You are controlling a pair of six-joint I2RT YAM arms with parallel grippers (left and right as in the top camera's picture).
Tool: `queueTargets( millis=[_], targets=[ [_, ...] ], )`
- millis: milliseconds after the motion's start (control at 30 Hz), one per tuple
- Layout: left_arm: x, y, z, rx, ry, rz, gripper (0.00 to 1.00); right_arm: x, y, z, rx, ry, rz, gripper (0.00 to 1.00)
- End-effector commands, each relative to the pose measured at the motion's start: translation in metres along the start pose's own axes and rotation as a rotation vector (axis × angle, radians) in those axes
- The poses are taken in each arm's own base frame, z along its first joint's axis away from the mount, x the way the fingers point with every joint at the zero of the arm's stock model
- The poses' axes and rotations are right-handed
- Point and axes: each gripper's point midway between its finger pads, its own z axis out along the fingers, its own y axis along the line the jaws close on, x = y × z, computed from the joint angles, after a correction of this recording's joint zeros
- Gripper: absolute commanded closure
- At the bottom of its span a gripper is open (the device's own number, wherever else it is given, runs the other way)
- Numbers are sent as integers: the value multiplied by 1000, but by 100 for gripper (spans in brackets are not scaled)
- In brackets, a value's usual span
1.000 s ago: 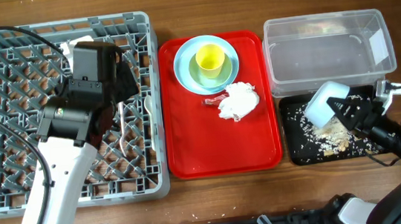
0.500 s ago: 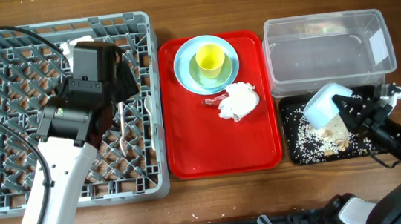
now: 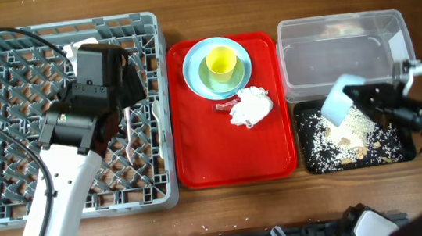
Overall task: Sort waste into correct bins and load items into the dishwasher rack
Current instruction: 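Carry the bowl over the black tray and tip out the rice, then return the emptied bowl to the red tray and release it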
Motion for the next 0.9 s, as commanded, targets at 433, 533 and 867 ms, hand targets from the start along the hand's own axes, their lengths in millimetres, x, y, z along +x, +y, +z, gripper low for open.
queueTargets(
  millis=[433, 533, 867],
  targets=[
    [-3, 3, -1, -11, -13, -19, 0, 215, 4, 164, 623, 513, -669, 96],
    [-3, 3, -1, -11, -13, -19, 0, 238, -20, 200, 631, 585, -689, 96],
    [-3, 3, -1, -11, -13, -19, 0, 232, -6, 212, 577, 573, -705, 46]
  ],
)
